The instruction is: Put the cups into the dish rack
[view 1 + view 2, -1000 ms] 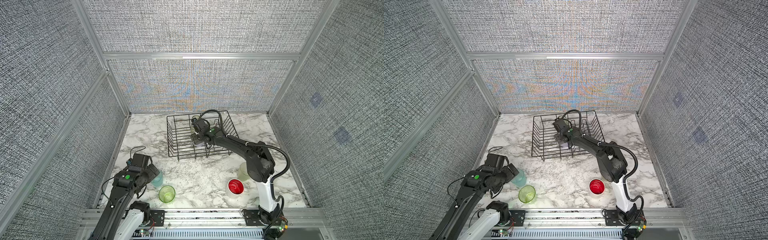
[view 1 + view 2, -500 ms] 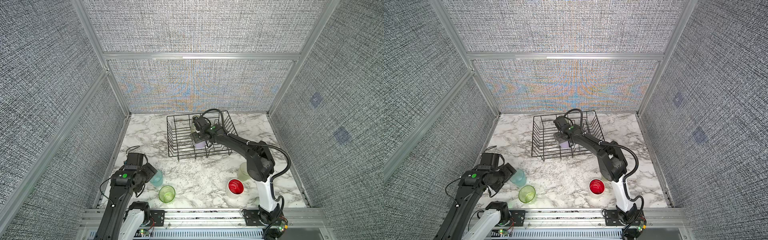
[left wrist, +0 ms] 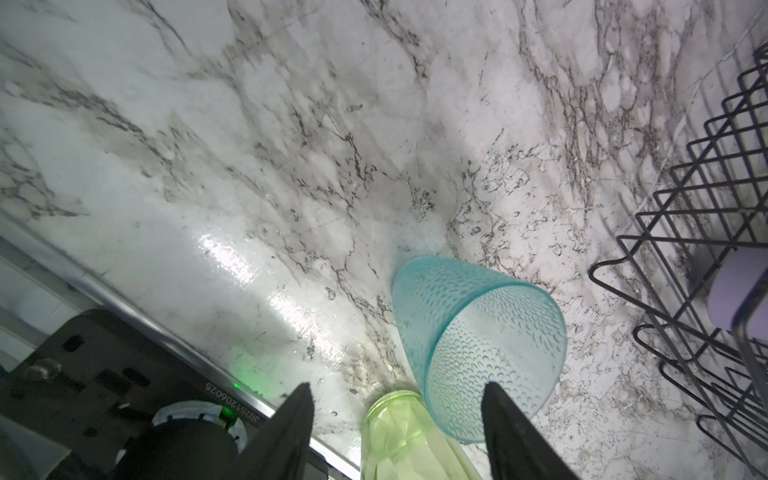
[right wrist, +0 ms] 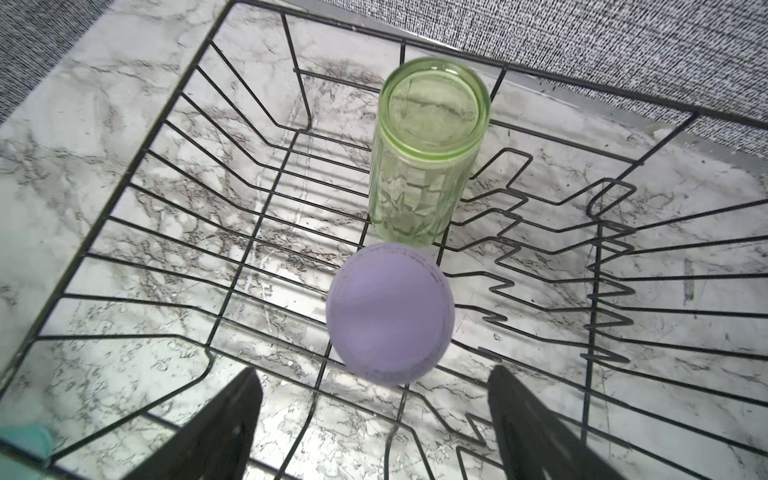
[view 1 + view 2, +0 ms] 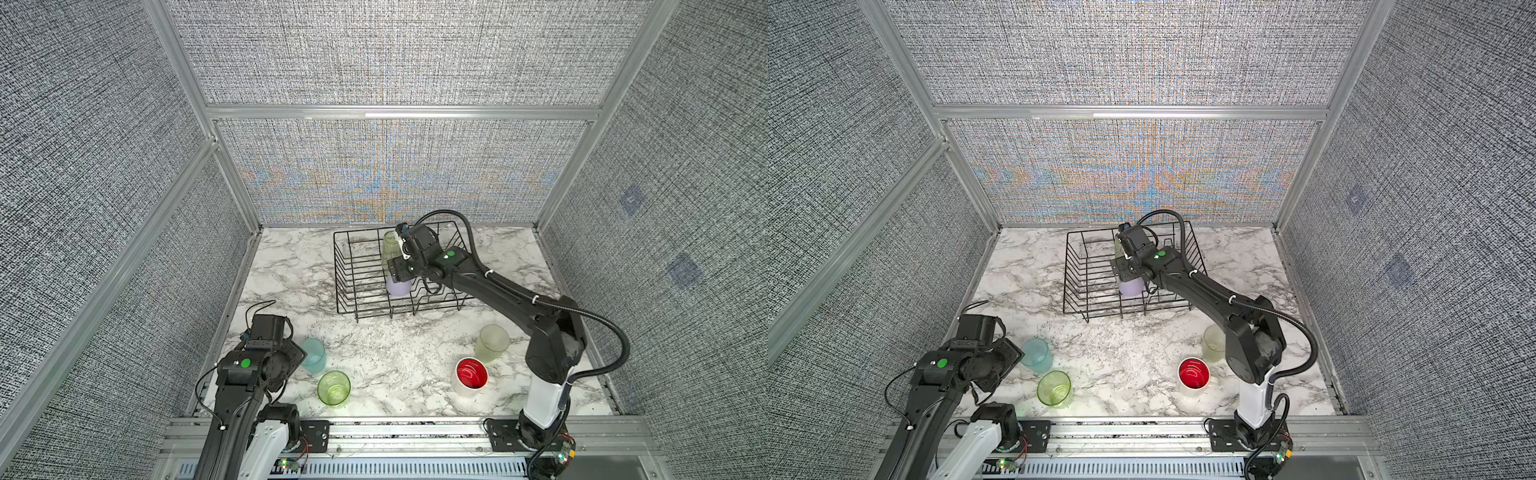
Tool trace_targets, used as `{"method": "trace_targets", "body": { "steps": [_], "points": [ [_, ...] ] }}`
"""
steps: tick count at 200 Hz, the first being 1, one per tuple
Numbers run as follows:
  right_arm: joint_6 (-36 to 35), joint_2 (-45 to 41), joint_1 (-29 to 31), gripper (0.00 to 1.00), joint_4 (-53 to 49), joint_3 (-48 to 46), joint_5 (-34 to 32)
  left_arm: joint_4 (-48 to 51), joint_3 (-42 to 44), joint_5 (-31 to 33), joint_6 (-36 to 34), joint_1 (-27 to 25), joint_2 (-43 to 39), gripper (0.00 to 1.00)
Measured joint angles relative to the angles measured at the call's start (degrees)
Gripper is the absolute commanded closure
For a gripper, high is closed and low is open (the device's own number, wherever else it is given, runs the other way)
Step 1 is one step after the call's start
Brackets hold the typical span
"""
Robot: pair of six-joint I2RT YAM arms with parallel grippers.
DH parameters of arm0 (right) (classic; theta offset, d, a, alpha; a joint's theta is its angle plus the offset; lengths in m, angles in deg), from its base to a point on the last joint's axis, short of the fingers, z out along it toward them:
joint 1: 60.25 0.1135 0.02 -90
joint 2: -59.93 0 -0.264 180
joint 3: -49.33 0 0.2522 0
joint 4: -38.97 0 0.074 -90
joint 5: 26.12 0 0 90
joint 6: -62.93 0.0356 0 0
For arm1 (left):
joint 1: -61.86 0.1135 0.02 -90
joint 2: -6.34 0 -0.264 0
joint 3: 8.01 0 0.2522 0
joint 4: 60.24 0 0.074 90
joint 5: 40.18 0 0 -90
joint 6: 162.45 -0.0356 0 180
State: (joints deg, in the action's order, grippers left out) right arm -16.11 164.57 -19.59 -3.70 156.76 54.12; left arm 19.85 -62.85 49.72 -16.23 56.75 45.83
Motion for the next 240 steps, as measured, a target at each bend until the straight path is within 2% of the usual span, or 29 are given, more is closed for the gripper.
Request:
{"method": "trace_targets", "body": {
  "steps": [27, 45, 94, 112, 127, 149, 154, 217, 240],
  "points": [
    [-0.44, -4.81, 0.15, 0.14, 0.74, -4.15, 1.03, -1.01, 1.75, -1.22, -0.09, 0.00, 1.99, 0.37],
    [-0.57, -7.82, 0.15, 0.14, 1.77, -7.28, 1.16, -2.60, 2.69, -2.95, -0.37, -0.02, 4.07, 0.41],
    [-0.09, -16.37, 0.15, 0.14, 4.90, -16.44, 0.70, -8.09, 6.08, -5.86, -0.81, -0.02, 7.48, 0.66],
    [0.22, -18.80, 0.13, 0.14, 5.86, -19.45, -0.13, -9.07, 6.47, -5.68, -0.72, 0.00, 7.74, 0.77],
    [0.39, -20.50, 0.13, 0.14, 6.88, -21.05, -0.50, -9.99, 6.49, -5.40, -0.66, -0.02, 7.50, 0.91],
    [0.98, -22.40, 0.15, 0.14, 8.28, -23.30, -0.74, -10.45, 5.46, -4.39, -0.70, -0.02, 6.47, 0.95],
    [1.14, -22.62, 0.15, 0.14, 8.28, -23.58, -0.74, -10.58, 5.16, -4.37, -0.70, -0.02, 6.12, 1.00],
    [4.28, -29.07, 0.13, 0.14, 8.37, -28.41, -1.75, -10.62, -1.79, -4.48, -4.04, -0.02, 0.09, 1.00],
    [5.27, -33.05, 0.15, 0.13, 9.40, -31.56, -1.55, -13.20, -3.63, -9.09, -6.27, 0.00, -0.79, 1.00]
  ]
}}
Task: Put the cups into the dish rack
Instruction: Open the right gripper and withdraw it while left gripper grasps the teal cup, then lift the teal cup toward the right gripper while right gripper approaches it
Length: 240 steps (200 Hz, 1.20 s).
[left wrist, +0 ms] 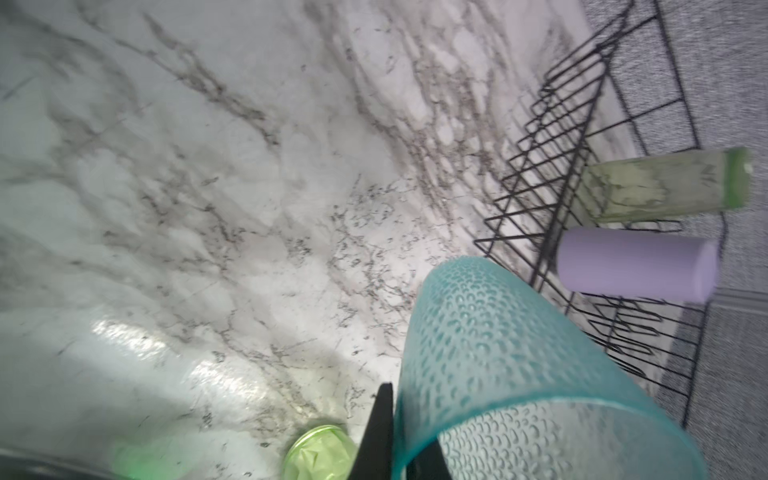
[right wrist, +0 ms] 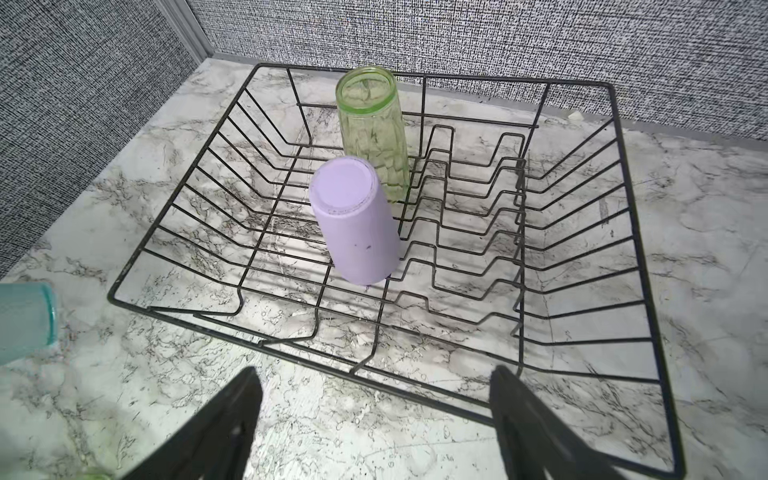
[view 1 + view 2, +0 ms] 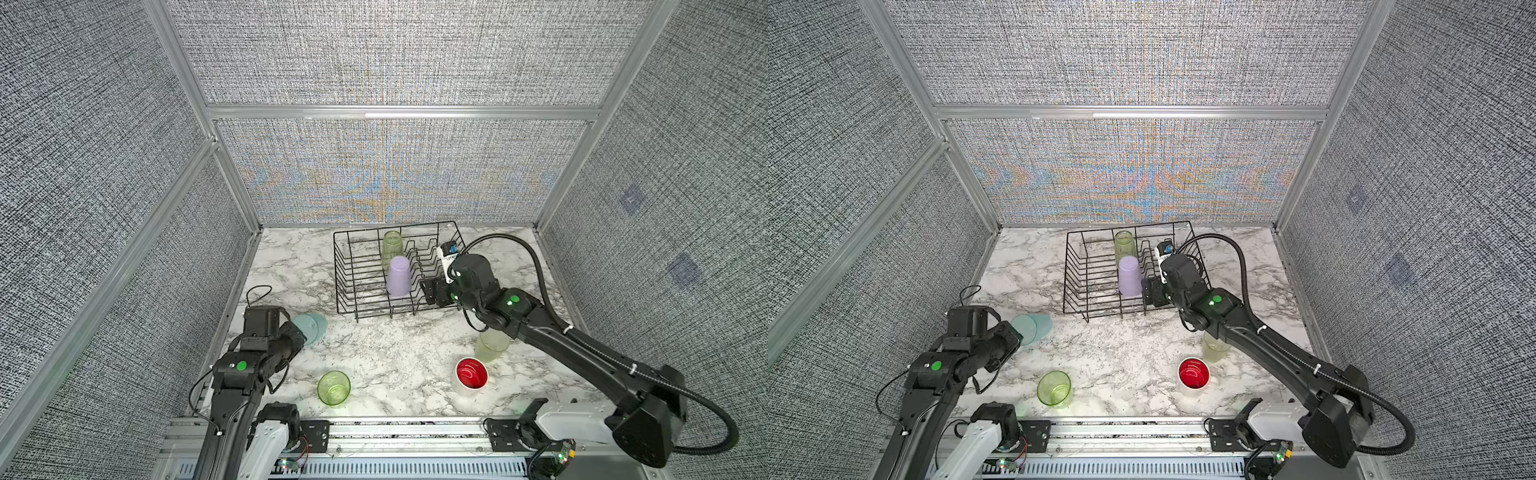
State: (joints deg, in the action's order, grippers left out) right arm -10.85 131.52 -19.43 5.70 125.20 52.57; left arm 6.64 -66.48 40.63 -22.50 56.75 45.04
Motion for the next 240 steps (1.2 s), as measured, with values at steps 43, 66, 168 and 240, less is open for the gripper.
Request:
{"method": "trace_targets", "body": {
  "steps": [43, 66, 168, 240],
  "points": [
    [0.42, -6.99, 0.00, 0.10, 3.45, -7.34, 3.80, -9.49, -2.60, -14.27, -2.69, -0.02, 5.46, 1.00],
    [0.96, -9.33, -0.04, 0.07, 4.72, -10.10, 7.56, -14.69, -3.06, -22.34, -3.69, -0.04, 8.61, 1.00],
    [20.17, -7.58, -4.50, 0.01, 19.19, -7.52, 38.71, -40.24, -0.07, -44.70, 2.91, -1.60, 11.58, 1.00],
    [37.62, -1.16, -5.18, 0.01, 44.02, -11.23, 54.42, -50.14, 0.04, -48.46, 5.18, -8.02, 15.74, 1.00]
  ]
}}
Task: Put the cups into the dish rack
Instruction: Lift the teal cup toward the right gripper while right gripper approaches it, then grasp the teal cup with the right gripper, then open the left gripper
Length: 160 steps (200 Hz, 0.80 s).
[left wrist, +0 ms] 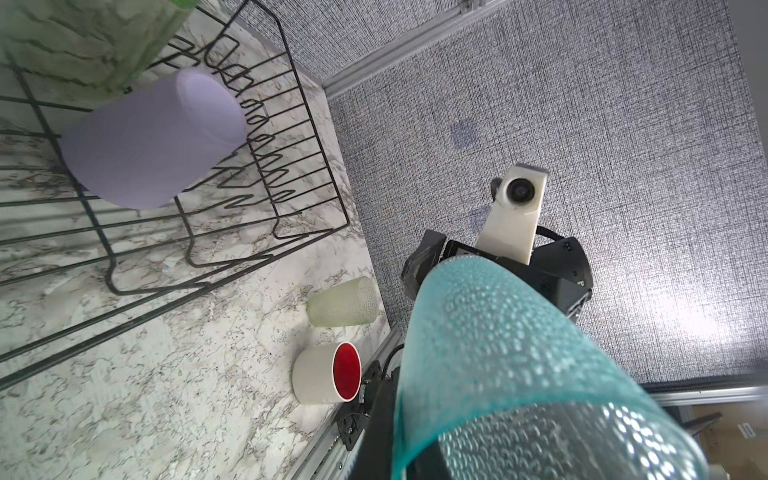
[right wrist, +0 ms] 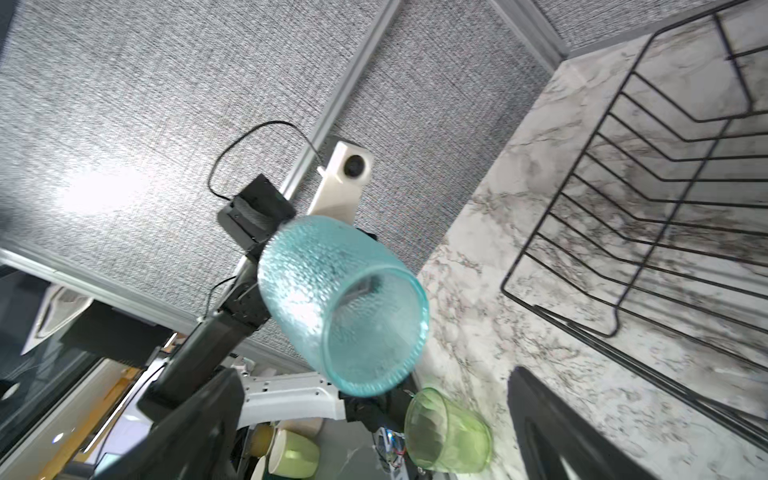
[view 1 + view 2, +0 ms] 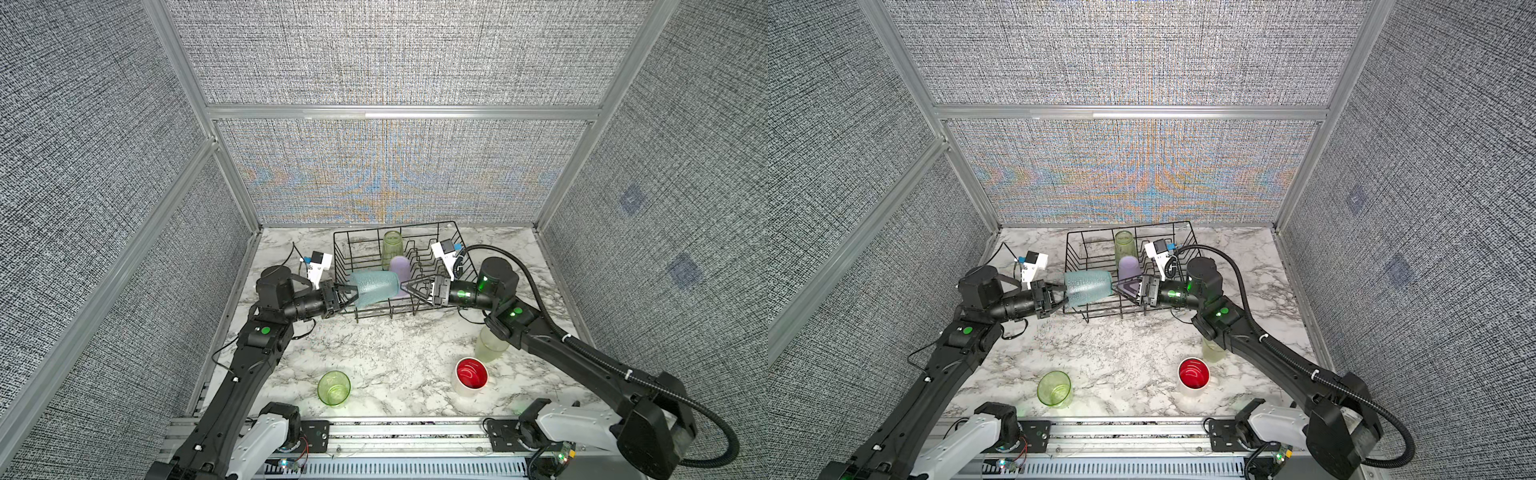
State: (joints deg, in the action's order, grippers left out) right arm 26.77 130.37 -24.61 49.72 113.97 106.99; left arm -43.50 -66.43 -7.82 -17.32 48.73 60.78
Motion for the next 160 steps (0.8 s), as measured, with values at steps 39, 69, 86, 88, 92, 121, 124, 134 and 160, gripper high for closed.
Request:
{"method": "trace_targets", "body": {
  "steps": [39, 69, 86, 88, 92, 121, 124, 134, 160],
  "points": [
    [8.39, 3.32, 0.07, 0.01, 10.45, -0.70, 3.87, -4.07, -1.88, -1.01, 0.68, -3.08, 4.09, 1.00],
    [11.65, 4.74, 0.22, 0.04, 14.78, -0.94, 5.03, -8.07, -2.89, -1.14, 1.25, -4.94, 6.10, 1.00],
    [13.31, 5.38, 0.46, 0.07, 16.90, -0.87, 5.29, -8.94, -2.99, -1.11, 1.46, -5.68, 7.23, 1.00],
    [13.49, 5.44, 0.48, 0.08, 17.16, -0.87, 5.38, -9.01, -2.99, -1.11, 1.46, -5.77, 7.39, 1.00],
    [13.70, 5.57, 0.50, 0.09, 17.59, -0.85, 5.46, -9.09, -2.99, -1.09, 1.46, -5.86, 7.69, 1.00],
    [16.85, 7.34, 0.55, 0.18, 20.15, -0.59, 5.73, -11.54, -2.78, -1.16, 1.88, -6.51, 8.85, 1.00],
    [17.31, 7.61, 0.59, 0.18, 20.63, -0.59, 5.75, -11.69, -2.78, -1.16, 1.88, -6.64, 8.98, 1.00],
    [18.97, 8.48, 0.70, 0.19, 22.64, -0.59, 5.79, -12.22, -2.86, -1.20, 1.88, -6.91, 9.51, 1.00],
    [23.02, 11.28, 0.81, 0.22, 28.06, -0.59, 5.75, -13.33, -3.08, -0.96, 1.88, -7.28, 10.67, 1.00]
  ]
}}
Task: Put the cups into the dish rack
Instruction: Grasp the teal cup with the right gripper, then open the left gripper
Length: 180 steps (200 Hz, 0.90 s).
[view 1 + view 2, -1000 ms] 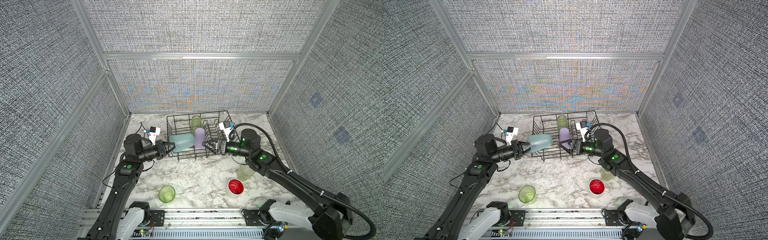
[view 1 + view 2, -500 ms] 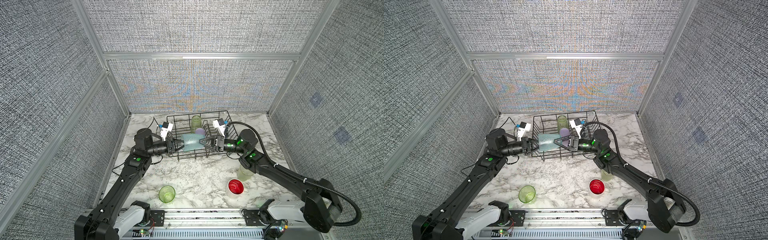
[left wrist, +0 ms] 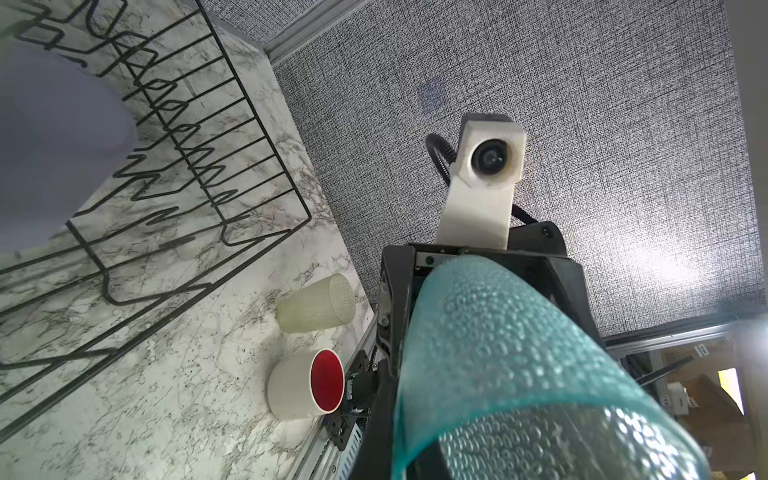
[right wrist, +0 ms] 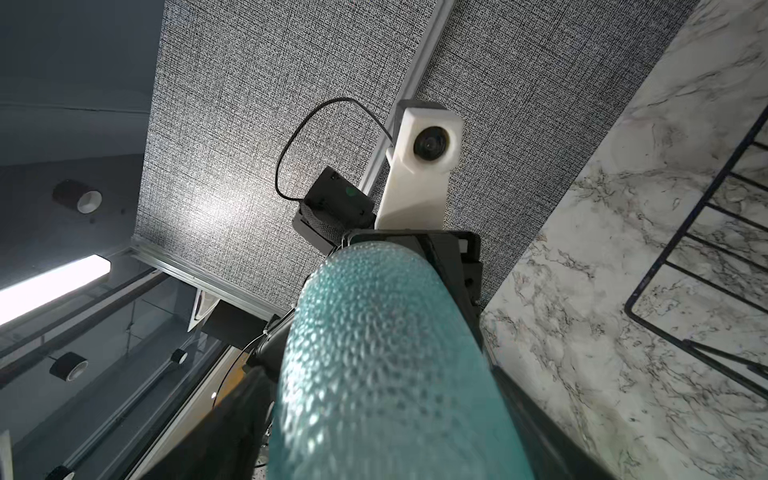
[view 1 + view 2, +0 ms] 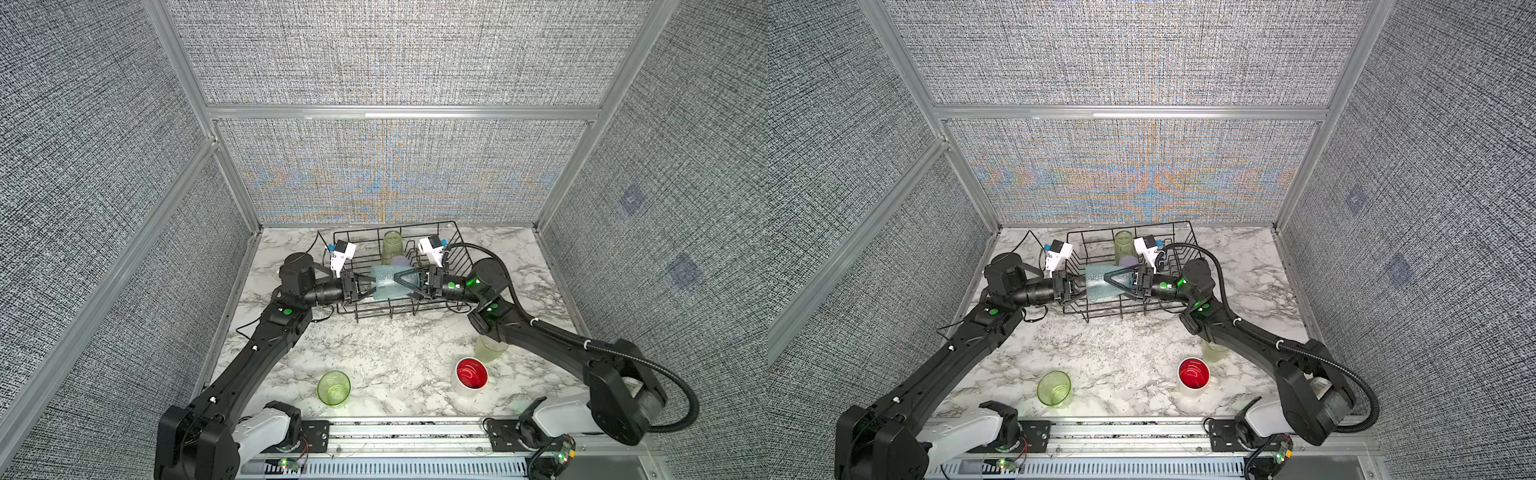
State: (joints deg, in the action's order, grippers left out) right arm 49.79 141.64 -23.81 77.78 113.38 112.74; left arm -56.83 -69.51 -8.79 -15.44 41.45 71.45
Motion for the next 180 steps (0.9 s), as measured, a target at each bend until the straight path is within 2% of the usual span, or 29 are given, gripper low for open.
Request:
{"method": "trace_targets", "body": {
  "steps": [31, 47, 59, 69, 92, 117, 141, 180],
  "points": [
    [3.08, 2.21, 0.26, 0.25, 4.31, -0.20, -0.24, -0.68, -0.02, 0.28, 0.22, -0.39, 1.01, 1.00],
    [3.91, 3.06, 0.26, 0.32, 5.40, -0.37, -0.57, -0.61, -0.02, 0.55, 0.22, -0.39, 1.49, 1.00],
    [4.28, 3.52, 0.26, 0.33, 5.99, -0.39, -0.85, -0.61, 0.11, 1.18, 0.20, -0.39, 1.51, 0.99],
    [4.35, 3.67, 0.26, 0.34, 6.19, -0.52, -1.01, -0.50, 0.20, 1.53, 0.17, -0.39, 1.46, 0.93],
    [3.45, 3.89, 0.33, 0.36, 6.27, -1.05, -1.07, 1.44, 0.20, 2.71, -1.05, -0.46, 1.38, 0.69],
    [0.90, 3.41, 0.35, 0.37, 4.44, -1.05, -0.44, 6.01, 0.20, 5.46, -2.89, -0.50, 0.15, 0.56],
    [-3.78, 1.70, 0.20, 0.37, -1.16, -1.07, -1.18, 11.41, -0.39, 8.09, -5.81, -0.44, -0.63, 0.49],
    [-15.61, -2.12, -0.44, 0.37, -17.25, 1.07, -4.13, 20.41, -0.57, 14.51, -9.84, 0.48, -2.97, 0.47]
  ]
}}
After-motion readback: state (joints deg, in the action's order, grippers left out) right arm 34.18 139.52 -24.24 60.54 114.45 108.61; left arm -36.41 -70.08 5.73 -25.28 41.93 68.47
